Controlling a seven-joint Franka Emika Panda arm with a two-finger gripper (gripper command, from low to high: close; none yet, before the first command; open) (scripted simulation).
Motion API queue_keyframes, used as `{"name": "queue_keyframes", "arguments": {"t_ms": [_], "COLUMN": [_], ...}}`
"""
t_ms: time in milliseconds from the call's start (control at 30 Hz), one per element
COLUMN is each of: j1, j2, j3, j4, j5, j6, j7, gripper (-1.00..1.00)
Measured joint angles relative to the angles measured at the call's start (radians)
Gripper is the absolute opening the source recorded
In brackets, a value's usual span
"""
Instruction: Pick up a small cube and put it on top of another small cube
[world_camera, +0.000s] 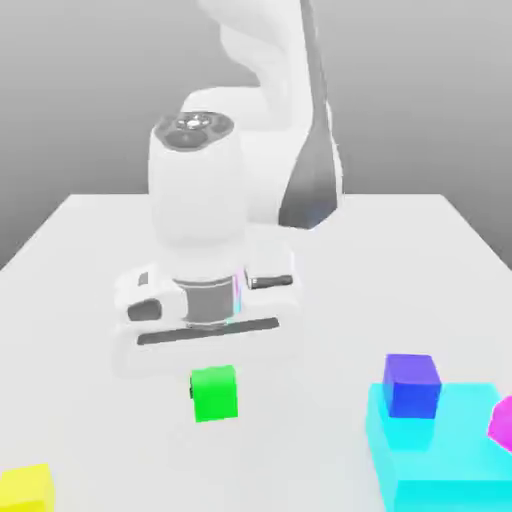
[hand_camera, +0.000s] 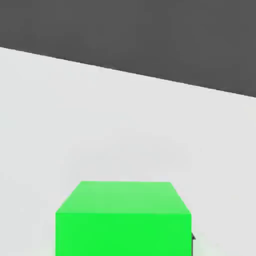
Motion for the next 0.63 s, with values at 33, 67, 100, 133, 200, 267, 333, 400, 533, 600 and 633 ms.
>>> {"name": "queue_keyframes", "arguments": {"t_ms": [33, 67, 100, 133, 200, 267, 333, 400, 533, 600, 633], "j1": [0.03, 0.057, 0.085, 0.111, 0.161, 0.202, 0.241, 0.273, 0.282, 0.282, 0.282], "j2": [-0.014, -0.027, -0.041, -0.055, -0.082, -0.11, -0.137, -0.145, -0.035, -0.035, -0.035], "j3": [0.009, 0.02, 0.03, 0.041, 0.064, 0.088, 0.116, 0.142, 0.151, 0.151, 0.151], "j4": [0.001, 0.003, 0.004, 0.005, 0.008, 0.011, 0.013, 0.012, -0.019, -0.019, -0.019], "j5": [-0.001, -0.001, -0.001, -0.001, 0.0, 0.003, 0.007, 0.009, -0.017, -0.016, -0.016], "j6": [-0.015, -0.03, -0.045, -0.06, -0.09, -0.12, -0.149, -0.154, -0.015, -0.015, -0.015], "j7": [-0.024, -0.048, -0.072, -0.096, -0.146, -0.196, -0.248, -0.288, -0.281, -0.281, -0.281], "gripper": [-1.0, -1.0, -1.0, -1.0, -1.0, -1.0, -1.0, -1.0, 1.0, 1.0, 1.0]}}
